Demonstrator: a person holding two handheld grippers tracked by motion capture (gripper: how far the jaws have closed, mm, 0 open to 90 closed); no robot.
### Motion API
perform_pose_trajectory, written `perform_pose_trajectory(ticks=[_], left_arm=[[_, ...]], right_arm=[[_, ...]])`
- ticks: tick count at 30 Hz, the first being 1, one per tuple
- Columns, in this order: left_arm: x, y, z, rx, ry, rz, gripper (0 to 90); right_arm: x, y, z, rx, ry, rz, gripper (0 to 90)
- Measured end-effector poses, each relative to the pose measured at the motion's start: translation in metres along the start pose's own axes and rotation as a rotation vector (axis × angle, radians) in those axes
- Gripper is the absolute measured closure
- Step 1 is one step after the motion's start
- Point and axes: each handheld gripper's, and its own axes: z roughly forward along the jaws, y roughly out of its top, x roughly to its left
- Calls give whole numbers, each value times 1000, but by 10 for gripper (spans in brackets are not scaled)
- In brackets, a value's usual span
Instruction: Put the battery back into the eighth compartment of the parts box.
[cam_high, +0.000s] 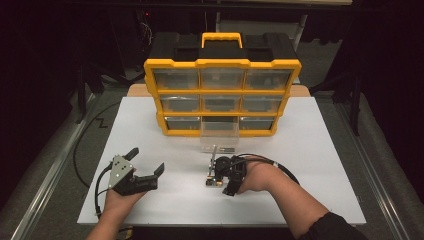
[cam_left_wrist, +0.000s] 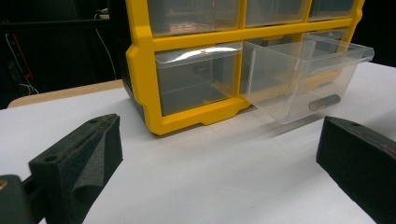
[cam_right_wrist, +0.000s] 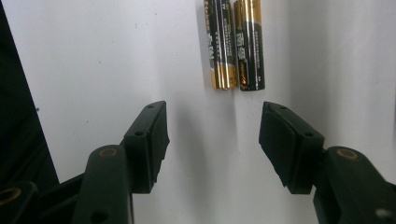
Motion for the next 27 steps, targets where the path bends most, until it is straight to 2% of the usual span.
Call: perform_pose_trajectory(ticks=[11,21,27], left_arm=[[0,0,7,1,-5,-21,14],[0,1,5,-6,-15,-18,14],[0,1,4,-9,-11,-17,14]], right_arm=[[1,8,-5,-22,17,-15,477],[4,18,-5,-17,17,-37,509],[2,25,-3,-11,22,-50,552]])
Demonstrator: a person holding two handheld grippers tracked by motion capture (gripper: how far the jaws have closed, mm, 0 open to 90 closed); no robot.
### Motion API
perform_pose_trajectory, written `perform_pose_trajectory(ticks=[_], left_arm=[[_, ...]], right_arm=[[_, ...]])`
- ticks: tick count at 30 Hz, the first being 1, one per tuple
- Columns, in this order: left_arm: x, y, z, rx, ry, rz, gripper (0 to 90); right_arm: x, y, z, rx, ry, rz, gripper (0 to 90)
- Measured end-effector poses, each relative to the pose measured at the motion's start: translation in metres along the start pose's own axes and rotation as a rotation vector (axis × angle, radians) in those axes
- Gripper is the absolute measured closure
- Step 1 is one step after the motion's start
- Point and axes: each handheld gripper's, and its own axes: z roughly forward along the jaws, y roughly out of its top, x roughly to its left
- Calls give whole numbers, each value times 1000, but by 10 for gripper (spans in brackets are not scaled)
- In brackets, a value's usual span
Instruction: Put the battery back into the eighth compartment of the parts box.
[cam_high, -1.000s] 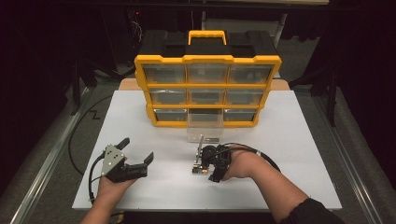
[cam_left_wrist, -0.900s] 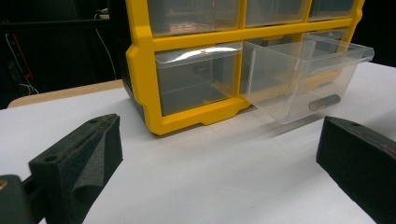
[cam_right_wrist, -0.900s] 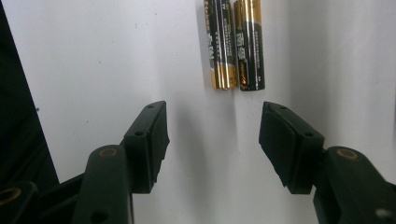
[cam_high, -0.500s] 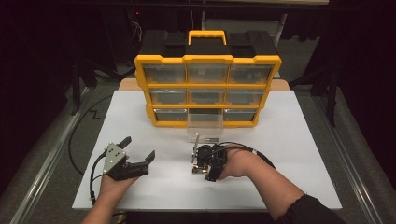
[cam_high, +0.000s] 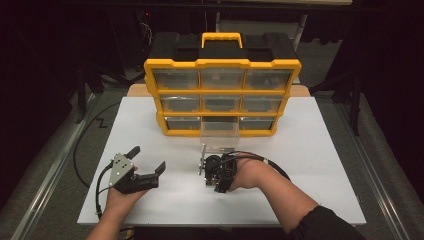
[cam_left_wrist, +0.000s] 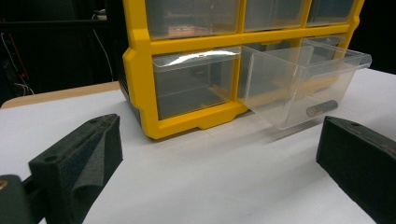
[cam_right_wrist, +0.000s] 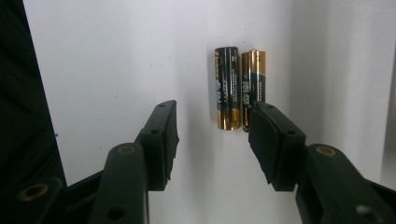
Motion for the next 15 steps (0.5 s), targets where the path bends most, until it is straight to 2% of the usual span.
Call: perform_pose_trajectory(ticks=[15], left_arm=[[0,0,-3,4,3,7,14]], right_arm=[[-5,4,13,39,6,-29,648]])
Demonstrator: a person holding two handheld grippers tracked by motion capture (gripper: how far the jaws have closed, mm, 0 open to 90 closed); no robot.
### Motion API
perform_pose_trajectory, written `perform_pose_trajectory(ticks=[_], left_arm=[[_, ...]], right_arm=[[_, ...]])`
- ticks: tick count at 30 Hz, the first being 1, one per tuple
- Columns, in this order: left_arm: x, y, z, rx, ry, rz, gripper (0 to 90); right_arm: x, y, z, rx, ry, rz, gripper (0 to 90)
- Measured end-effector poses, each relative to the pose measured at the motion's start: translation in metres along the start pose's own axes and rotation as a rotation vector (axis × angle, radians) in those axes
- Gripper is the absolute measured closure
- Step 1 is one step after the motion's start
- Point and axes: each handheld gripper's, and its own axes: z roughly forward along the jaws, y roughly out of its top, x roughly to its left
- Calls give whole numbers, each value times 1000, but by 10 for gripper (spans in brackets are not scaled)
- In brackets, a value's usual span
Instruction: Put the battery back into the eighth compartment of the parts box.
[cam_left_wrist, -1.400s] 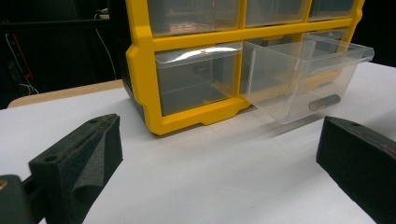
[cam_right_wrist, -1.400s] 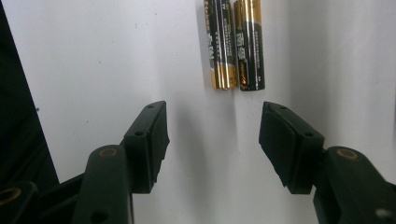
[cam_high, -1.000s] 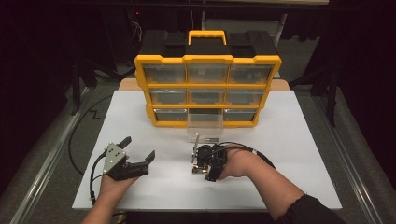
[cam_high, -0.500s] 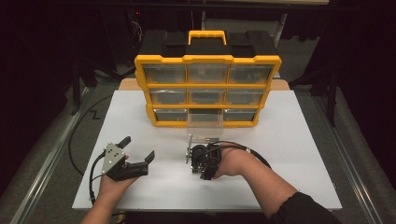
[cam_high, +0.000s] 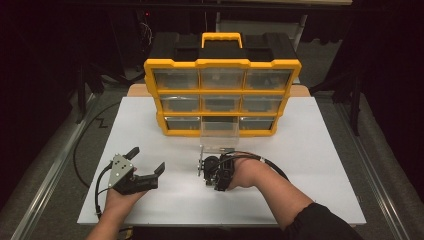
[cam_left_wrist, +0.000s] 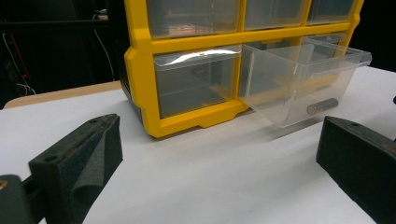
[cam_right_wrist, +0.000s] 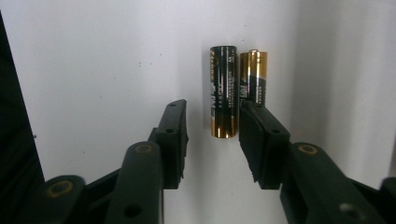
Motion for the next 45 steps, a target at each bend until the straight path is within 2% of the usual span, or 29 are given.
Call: perform_pose_trajectory(ticks=[18,41,45], left_arm=[[0,0,0,-6,2,-2,14],[0,1,1,-4,0,5,14],[-1,0,1,1,-4,9,14]], right_arm=[[3,6,11,20,-2,-51,781],[5,-10,-4,17,-32,-50,787],[4,-15,-7,22,-35,-33,787]])
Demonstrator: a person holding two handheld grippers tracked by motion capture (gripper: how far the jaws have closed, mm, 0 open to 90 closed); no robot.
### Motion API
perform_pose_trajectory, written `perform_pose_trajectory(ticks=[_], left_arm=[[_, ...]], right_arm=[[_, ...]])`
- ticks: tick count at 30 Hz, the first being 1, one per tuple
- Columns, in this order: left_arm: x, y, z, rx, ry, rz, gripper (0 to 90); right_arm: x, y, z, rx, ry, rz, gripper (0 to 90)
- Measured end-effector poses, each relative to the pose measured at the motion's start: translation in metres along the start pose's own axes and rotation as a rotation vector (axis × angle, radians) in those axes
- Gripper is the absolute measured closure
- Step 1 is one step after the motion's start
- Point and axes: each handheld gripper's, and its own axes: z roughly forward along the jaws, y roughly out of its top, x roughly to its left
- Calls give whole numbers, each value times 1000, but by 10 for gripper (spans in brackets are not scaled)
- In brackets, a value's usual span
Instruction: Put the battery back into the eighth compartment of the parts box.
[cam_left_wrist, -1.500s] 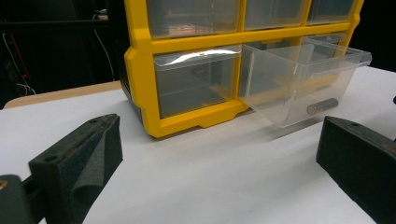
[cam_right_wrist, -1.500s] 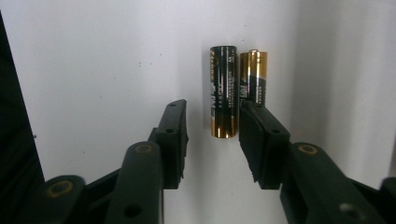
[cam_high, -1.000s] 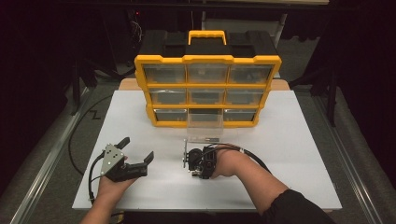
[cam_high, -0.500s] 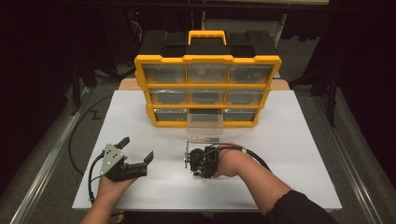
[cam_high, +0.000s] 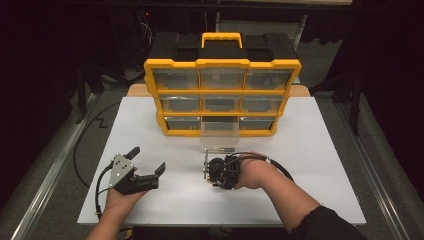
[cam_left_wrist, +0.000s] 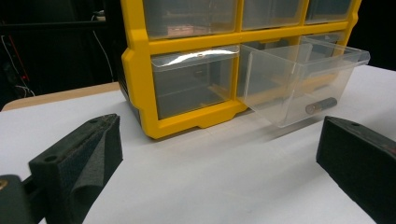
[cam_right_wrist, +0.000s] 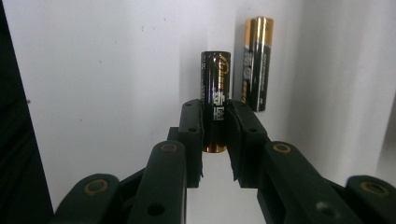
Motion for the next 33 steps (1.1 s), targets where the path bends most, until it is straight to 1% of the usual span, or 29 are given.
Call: perform_pose_trajectory(ticks=[2,5,10,12,13,16,23,24,27,29,33], left_arm=[[0,0,-1,-2,2,-3,14],[0,0,0,-1,0,-2,13],[-1,0,2,4,-4,2,13],[-1,0,2,4,-3,3,14],[-1,0,2,4,-2,2,14],[-1,0,2,0,-2,0,14],[-1,0,2,0,-2,0,13],[-2,0,1,0,-4,0,13],[-3,0,0,8,-8,11,14],[-3,0,-2,5,-4,10,14],[-1,-1,-4,4,3,6,14]], right_arm=[[-1,-3,-2,-3,-3,0,787],[-3,-9,-5,-12,-5,14,787],[-4,-17,-8,-3,-7,15,787],[-4,-20,-8,2,-4,28,787],[-5,-21,-9,6,-6,24,787],[-5,-25,-9,11,-9,33,787],[-6,-33,-11,16,-2,38,787],[-6,-33,-11,17,0,45,787],[-6,-36,-12,21,3,50,787],[-7,-38,-13,25,6,50,787],[-9,-41,-15,17,8,59,787]])
